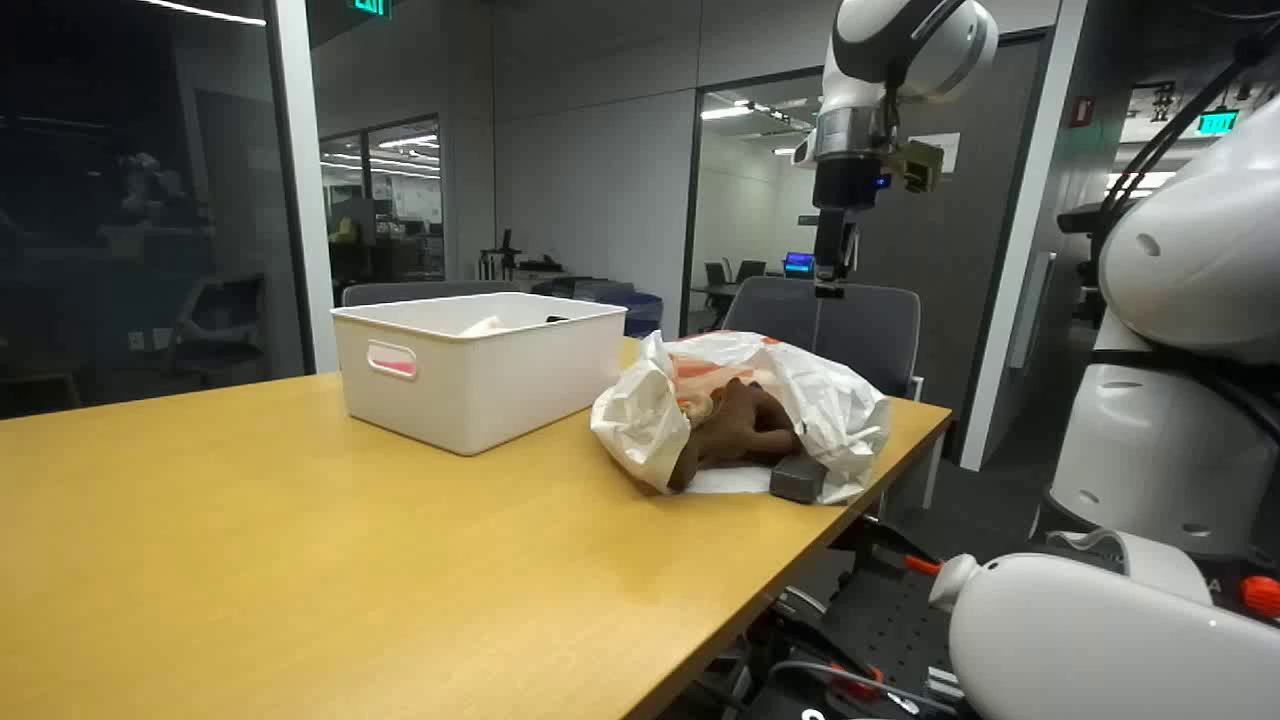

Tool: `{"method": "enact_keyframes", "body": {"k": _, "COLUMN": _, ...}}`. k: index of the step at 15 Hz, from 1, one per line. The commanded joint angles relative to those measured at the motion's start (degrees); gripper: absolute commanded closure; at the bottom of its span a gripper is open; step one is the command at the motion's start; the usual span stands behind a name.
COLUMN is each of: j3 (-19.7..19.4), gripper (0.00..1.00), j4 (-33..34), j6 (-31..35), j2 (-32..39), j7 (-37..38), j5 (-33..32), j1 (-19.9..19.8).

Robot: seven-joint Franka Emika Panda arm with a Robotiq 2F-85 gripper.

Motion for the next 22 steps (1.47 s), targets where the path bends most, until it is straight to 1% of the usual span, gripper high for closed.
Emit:
{"method": "enact_keyframes", "body": {"k": 1, "j3": 0.58, "gripper": 0.0, "j4": 0.34, "j6": -0.06, "j2": 0.07, "j7": -0.31, "j5": 0.4, "j1": -0.6}}
{"method": "enact_keyframes", "body": {"k": 4, "j3": 0.56, "gripper": 0.0, "j4": 0.67, "j6": -0.06, "j2": -0.04, "j7": -0.3, "j5": 0.39, "j1": -0.59}}
{"method": "enact_keyframes", "body": {"k": 5, "j3": 0.9, "gripper": 0.0, "j4": -0.3, "j6": 0.9, "j2": -1.11, "j7": -0.57, "j5": 0.7, "j1": -0.06}}
{"method": "enact_keyframes", "body": {"k": 8, "j3": 4.41, "gripper": 0.0, "j4": -5.31, "j6": 5.36, "j2": -5.28, "j7": -0.62, "j5": -1.09, "j1": 1.36}}
{"method": "enact_keyframes", "body": {"k": 11, "j3": 7.13, "gripper": 0.0, "j4": -9.53, "j6": 7.88, "j2": -8.36, "j7": -1.16, "j5": -0.21, "j1": 4.3}}
{"method": "enact_keyframes", "body": {"k": 12, "j3": 7.84, "gripper": 0.0, "j4": -5.94, "j6": 7.17, "j2": -5.55, "j7": -1.52, "j5": 0.49, "j1": 6.12}}
{"method": "enact_keyframes", "body": {"k": 13, "j3": 8.4, "gripper": 0.0, "j4": -6.77, "j6": 7.71, "j2": -5.97, "j7": -1.53, "j5": 0.71, "j1": 7.24}}
{"method": "enact_keyframes", "body": {"k": 16, "j3": 9.36, "gripper": 0.0, "j4": -6.67, "j6": 8.65, "j2": -4.17, "j7": -2.06, "j5": 3.04, "j1": 11.98}}
{"method": "enact_keyframes", "body": {"k": 17, "j3": 9.65, "gripper": 0.0, "j4": -6.69, "j6": 8.47, "j2": -3.1, "j7": -1.96, "j5": 3.5, "j1": 12.97}}
{"method": "enact_keyframes", "body": {"k": 19, "j3": 9.78, "gripper": 0.0, "j4": -6.82, "j6": 5.81, "j2": -1.37, "j7": -1.82, "j5": 4.35, "j1": 14.15}}
{"method": "enact_keyframes", "body": {"k": 20, "j3": 9.83, "gripper": 0.0, "j4": -6.94, "j6": 4.47, "j2": -0.23, "j7": -1.15, "j5": 4.06, "j1": 13.58}}
{"method": "enact_keyframes", "body": {"k": 21, "j3": 9.36, "gripper": 0.0, "j4": -7.1, "j6": 3.57, "j2": 0.14, "j7": -2.42, "j5": 3.9, "j1": 13.62}}
{"method": "enact_keyframes", "body": {"k": 22, "j3": 10.31, "gripper": 0.0, "j4": -7.2, "j6": 4.78, "j2": -1.15, "j7": -0.98, "j5": 3.56, "j1": 13.18}}
